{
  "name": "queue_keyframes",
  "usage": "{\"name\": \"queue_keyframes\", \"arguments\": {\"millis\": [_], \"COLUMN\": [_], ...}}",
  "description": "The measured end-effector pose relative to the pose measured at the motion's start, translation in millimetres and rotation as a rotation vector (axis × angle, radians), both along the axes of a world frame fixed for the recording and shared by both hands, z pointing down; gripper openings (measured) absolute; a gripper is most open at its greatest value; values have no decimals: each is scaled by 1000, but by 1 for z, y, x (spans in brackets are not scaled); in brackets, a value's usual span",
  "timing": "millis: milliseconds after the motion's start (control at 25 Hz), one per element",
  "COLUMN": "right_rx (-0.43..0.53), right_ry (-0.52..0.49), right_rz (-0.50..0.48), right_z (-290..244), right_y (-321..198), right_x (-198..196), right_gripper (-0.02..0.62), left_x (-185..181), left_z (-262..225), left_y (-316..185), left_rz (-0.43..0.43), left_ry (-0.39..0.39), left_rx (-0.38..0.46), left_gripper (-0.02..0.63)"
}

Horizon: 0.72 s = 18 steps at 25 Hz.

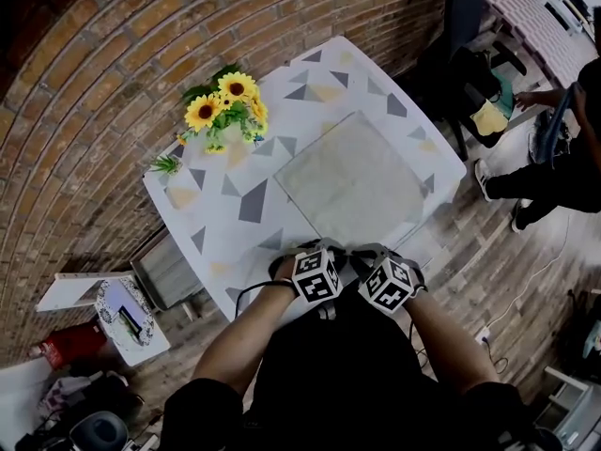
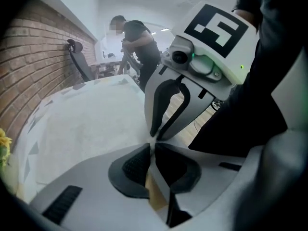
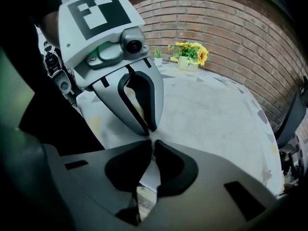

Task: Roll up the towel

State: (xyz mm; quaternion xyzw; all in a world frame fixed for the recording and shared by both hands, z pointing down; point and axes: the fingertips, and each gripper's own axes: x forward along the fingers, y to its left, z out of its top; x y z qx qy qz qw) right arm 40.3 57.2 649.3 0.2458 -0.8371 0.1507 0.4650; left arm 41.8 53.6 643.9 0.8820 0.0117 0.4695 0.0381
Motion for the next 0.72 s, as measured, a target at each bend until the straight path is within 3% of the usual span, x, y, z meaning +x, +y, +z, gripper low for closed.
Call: {"name": "queue_keyframes", "arguments": {"millis": [280,440,560,720], "right_rx": [-122,-189,-169,-35], "right_ry": [-121,-184,-155,-62], "right_rz": [82,136,108,-22], "right_z": [-10,-17,-17,-23], "right_y": [-8,-17,-21,-22], "right_x": [0,3,7,4], "right_gripper": [35,37,47,87], "left_x": [-2,4,6,6], "left_z": [-4,-3,-2,2], "left_y": [1,-8,-13,-16], "left_rz": [153,140,144,137], "left_ry": [-63,-64,-70,-78], "left_rx": [152,171,157,88], "left_gripper": [48,48,41,34]}}
